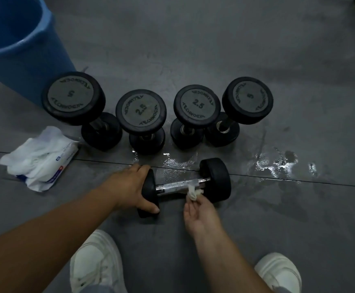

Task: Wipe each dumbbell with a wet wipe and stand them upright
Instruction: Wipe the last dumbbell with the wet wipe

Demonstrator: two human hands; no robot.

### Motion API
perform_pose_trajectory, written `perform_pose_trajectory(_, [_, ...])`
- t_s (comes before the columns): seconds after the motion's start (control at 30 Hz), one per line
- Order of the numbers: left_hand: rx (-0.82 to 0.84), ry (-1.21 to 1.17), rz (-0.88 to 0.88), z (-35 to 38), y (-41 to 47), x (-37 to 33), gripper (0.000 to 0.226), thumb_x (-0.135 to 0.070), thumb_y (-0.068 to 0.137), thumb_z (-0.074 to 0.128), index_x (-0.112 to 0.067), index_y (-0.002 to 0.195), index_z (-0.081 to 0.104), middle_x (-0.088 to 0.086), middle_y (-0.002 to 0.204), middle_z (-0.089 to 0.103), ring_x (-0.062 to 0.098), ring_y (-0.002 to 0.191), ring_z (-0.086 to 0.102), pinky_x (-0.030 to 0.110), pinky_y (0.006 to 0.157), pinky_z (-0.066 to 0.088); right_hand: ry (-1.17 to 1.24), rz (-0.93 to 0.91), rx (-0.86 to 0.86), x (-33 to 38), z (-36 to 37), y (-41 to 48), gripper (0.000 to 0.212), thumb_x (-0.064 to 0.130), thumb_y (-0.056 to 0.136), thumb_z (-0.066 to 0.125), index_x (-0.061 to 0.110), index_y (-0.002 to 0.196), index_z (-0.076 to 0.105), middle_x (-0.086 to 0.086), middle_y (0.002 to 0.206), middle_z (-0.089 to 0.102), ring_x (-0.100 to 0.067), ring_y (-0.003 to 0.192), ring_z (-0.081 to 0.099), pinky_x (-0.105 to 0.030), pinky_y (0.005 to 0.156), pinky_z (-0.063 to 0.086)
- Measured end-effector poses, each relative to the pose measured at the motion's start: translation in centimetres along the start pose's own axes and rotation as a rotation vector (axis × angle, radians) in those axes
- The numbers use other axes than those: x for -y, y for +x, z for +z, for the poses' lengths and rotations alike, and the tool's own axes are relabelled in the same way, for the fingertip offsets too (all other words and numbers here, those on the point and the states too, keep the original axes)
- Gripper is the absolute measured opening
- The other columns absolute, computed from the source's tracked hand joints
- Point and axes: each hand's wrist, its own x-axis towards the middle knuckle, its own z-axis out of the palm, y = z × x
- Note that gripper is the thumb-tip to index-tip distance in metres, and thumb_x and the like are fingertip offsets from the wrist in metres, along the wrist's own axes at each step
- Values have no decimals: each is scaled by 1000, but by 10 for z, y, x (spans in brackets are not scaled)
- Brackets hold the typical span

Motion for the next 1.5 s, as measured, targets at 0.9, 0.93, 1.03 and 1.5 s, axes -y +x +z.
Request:
perform_pose_trajectory(0.9, [-25,8,-6,8,1,2,120,-83,43,72,-23,138,31,3,134,47,27,118,52,43,96,48,-1938,-1216,239,-6,42,-2,14,8,79,50,11,84,63,-12,95,58,-29,88,56,-34,76,45])
perform_pose_trajectory(0.93, [-33,13,-3,9,0,1,119,-83,44,72,-23,138,31,3,134,46,27,118,52,42,96,48,-2012,-1231,311,-14,37,-3,12,9,79,51,9,82,62,-12,93,60,-30,88,57,-36,76,46])
perform_pose_trajectory(1.03, [-39,16,1,11,-1,1,122,-80,46,74,-23,143,28,4,137,44,27,121,50,41,98,46,-2048,-1245,484,-13,23,-8,13,15,77,48,12,75,61,-8,83,64,-29,82,59,-36,70,45])
perform_pose_trajectory(1.5, [6,-2,-11,5,0,3,127,-84,42,71,-23,143,26,4,138,44,29,123,51,44,101,45,-1901,-1316,299,8,4,-1,12,23,83,55,20,91,63,8,88,53,-17,79,58,-30,68,48])
